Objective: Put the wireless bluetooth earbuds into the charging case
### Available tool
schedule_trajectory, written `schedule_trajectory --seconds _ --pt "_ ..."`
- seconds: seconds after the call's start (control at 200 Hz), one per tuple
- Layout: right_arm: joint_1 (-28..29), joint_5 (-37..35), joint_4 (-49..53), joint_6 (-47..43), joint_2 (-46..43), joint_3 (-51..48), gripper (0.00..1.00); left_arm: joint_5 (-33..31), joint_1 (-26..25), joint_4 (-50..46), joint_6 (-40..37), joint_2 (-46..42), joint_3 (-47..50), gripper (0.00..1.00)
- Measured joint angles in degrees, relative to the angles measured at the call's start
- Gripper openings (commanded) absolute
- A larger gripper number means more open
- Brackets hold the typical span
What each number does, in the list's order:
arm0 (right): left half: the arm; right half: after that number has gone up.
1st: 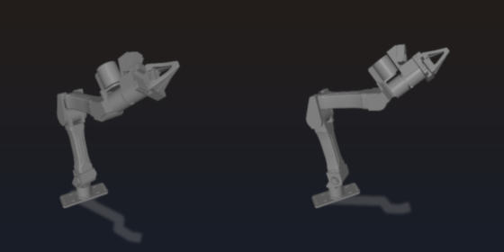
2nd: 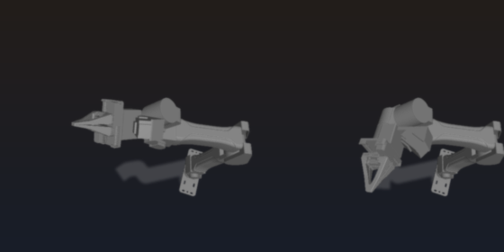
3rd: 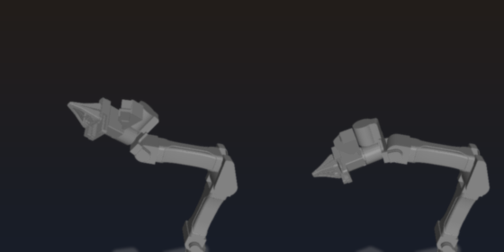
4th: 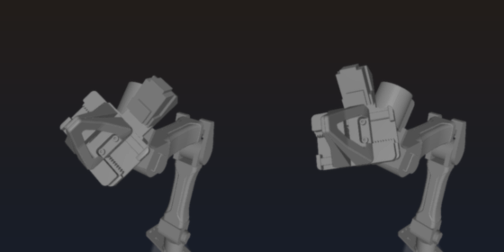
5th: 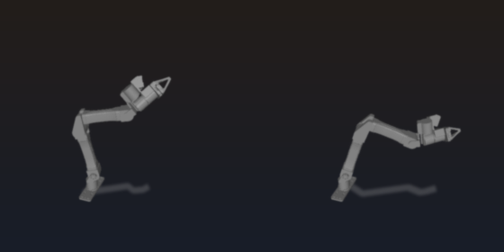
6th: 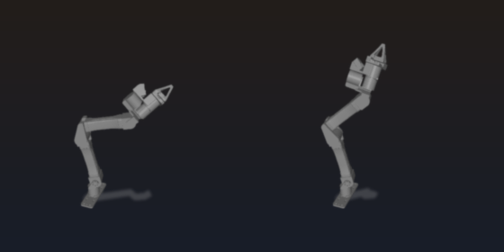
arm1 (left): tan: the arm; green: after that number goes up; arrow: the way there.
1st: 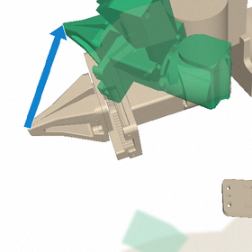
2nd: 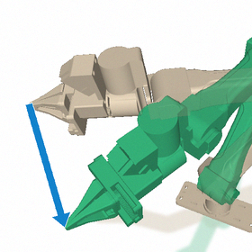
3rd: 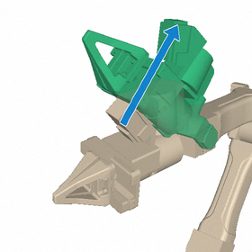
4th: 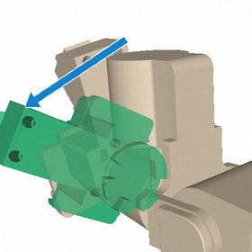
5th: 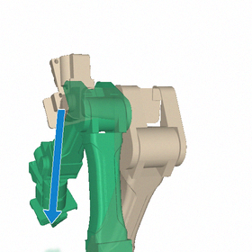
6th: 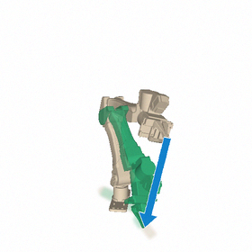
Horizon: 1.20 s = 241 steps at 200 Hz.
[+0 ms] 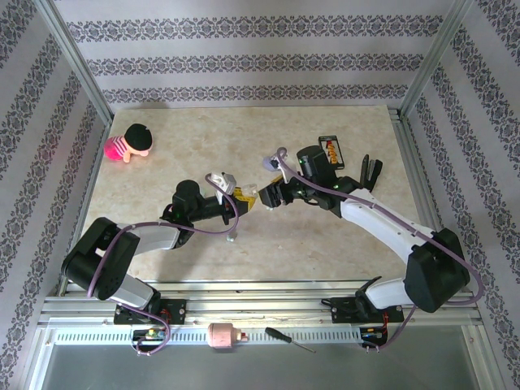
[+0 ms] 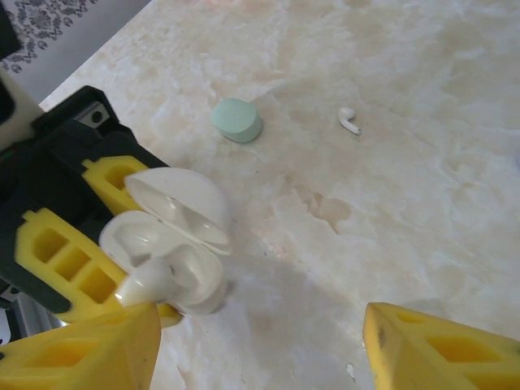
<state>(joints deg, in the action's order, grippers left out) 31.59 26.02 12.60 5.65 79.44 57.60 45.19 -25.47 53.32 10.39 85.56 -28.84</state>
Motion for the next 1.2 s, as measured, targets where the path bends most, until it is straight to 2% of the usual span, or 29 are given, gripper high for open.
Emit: schedule_trajectory --seconds 0.215,0.37,0.7,0.869,1.204 --pt "0.09 1.57 -0.02 -0.74 -1.53 -0.04 0.76 0.63 0.00 0.31 0.22 0.00 0.00 0.04" --pt "2.08 3.21 -0.59 -1.70 -2.60 -0.02 0.78 0.94 0.00 0.46 0.24 0.00 0.00 0.04" --pt "2.23 2.62 -0.17 -1.31 1.40 0.98 0.65 1.16 0.11 2.05 0.63 0.13 0.00 0.04" --pt "-0.02 1.88 1.01 -1.05 1.40 0.98 0.64 1.07 0.13 2.67 0.76 0.13 0.00 0.04" --pt "0.00 1.36 1.90 -1.27 0.26 0.92 0.68 1.27 1.49 3.30 1.27 0.11 0.39 0.04"
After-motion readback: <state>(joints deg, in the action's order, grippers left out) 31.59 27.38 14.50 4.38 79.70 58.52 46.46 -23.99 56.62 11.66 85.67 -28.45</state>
